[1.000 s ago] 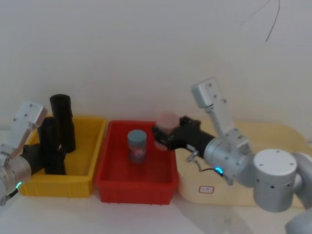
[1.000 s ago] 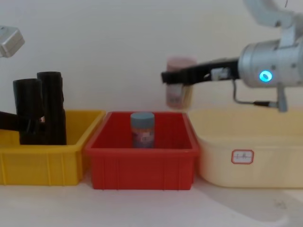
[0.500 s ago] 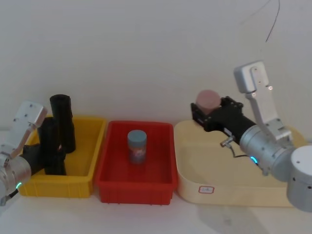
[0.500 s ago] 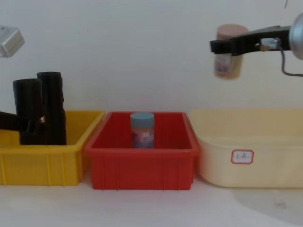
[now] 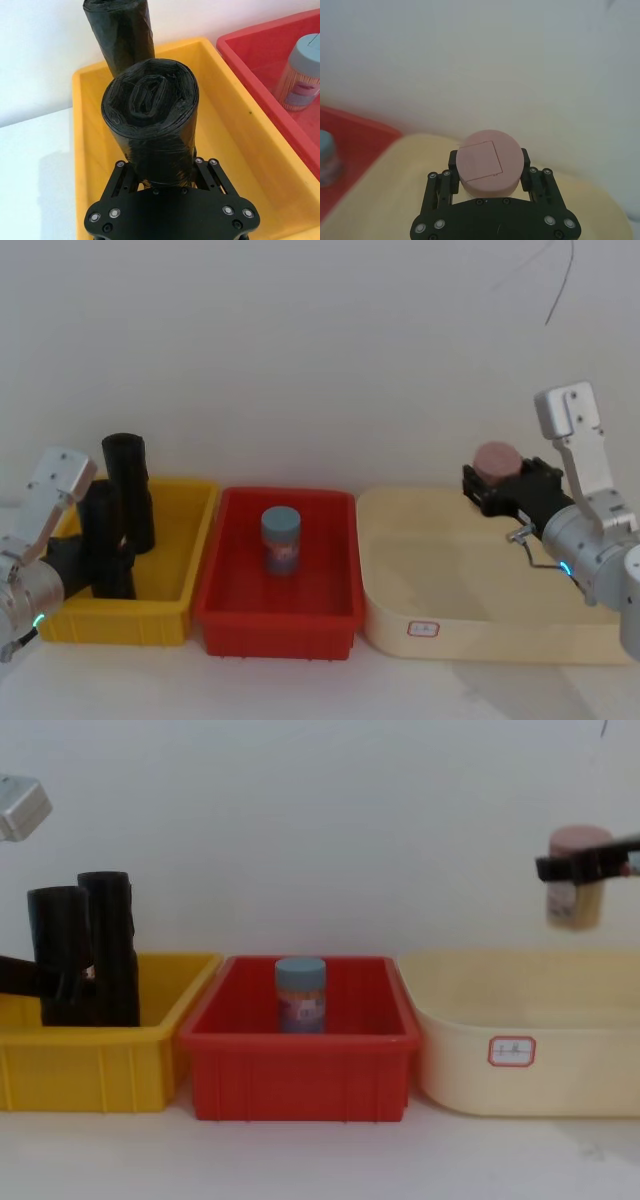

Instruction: Pick up the garbage bag with the one hand and transfer it to the other hand.

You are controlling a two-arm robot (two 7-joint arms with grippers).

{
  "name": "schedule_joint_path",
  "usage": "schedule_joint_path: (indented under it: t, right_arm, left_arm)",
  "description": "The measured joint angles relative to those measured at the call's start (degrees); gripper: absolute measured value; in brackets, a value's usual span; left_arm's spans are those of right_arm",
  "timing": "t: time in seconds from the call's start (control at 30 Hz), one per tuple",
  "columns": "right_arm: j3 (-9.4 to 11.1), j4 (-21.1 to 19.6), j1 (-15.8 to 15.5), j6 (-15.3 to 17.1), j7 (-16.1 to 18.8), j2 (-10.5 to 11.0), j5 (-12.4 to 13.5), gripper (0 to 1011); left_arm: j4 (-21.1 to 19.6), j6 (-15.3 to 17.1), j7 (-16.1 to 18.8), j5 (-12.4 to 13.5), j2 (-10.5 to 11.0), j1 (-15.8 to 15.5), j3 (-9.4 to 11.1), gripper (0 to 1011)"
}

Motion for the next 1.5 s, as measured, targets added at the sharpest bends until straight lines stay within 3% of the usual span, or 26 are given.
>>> schedule_joint_path:
  t: [0.37,0.47,0.83,1.5]
  right_arm:
    - [1.7,12.9,3.4,-1.0,0.6,-1.8,0.5,651]
    - [2.0,15.1,3.9,-1.3,0.9,-2.1,0.7,709]
    - [2.6,19.7,5.2,-1.9,1.4,-2.8,1.1,998]
    - [2.9,22.4,6.0,-2.2,1.8,-3.2,1.3,1004]
  left_arm:
    - [0.0,0.0,0.0,0.0,0.0,0.0,0.0,415]
    - [0.0,0.0,0.0,0.0,0.0,0.0,0.0,415]
    - [0.0,0.0,0.0,0.0,0.0,0.0,0.0,415]
    - [-1.6,-1.1,-0.1,0.5,0.3,-0.4,-0.4,415]
